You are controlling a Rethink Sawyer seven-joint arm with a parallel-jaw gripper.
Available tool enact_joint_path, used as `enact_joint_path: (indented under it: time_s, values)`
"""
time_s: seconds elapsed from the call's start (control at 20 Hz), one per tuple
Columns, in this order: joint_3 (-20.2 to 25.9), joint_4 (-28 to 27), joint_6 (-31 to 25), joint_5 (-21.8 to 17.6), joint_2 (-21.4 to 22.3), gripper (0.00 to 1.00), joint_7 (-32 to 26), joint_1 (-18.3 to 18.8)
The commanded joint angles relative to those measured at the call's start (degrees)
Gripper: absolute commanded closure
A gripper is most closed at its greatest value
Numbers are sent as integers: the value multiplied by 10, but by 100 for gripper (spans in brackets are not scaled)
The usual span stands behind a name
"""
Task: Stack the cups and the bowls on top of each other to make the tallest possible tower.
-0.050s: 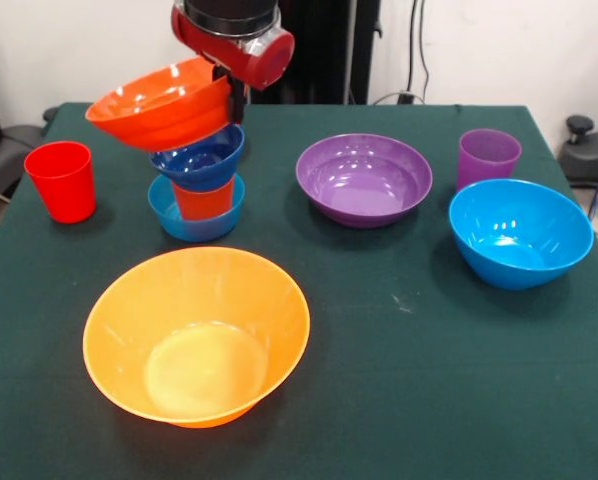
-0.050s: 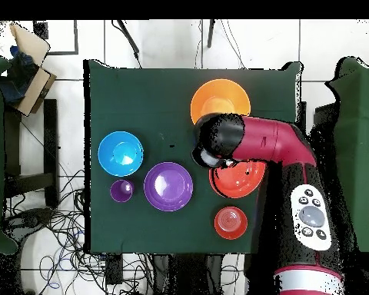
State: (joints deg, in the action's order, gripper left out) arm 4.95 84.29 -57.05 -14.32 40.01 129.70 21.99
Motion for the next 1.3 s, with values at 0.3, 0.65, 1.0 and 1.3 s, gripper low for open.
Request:
enact_joint_path:
  time_s: [0.3, 0.65, 1.0, 1.3]
  values:
    - [63, -33, -43, -23, -19, 100, -92, -15]
    - [69, -29, -24, -24, -29, 100, -88, -12]
    - [67, -24, -3, -46, -34, 100, -87, -15]
    - [52, -9, 23, -69, -40, 100, -52, -29]
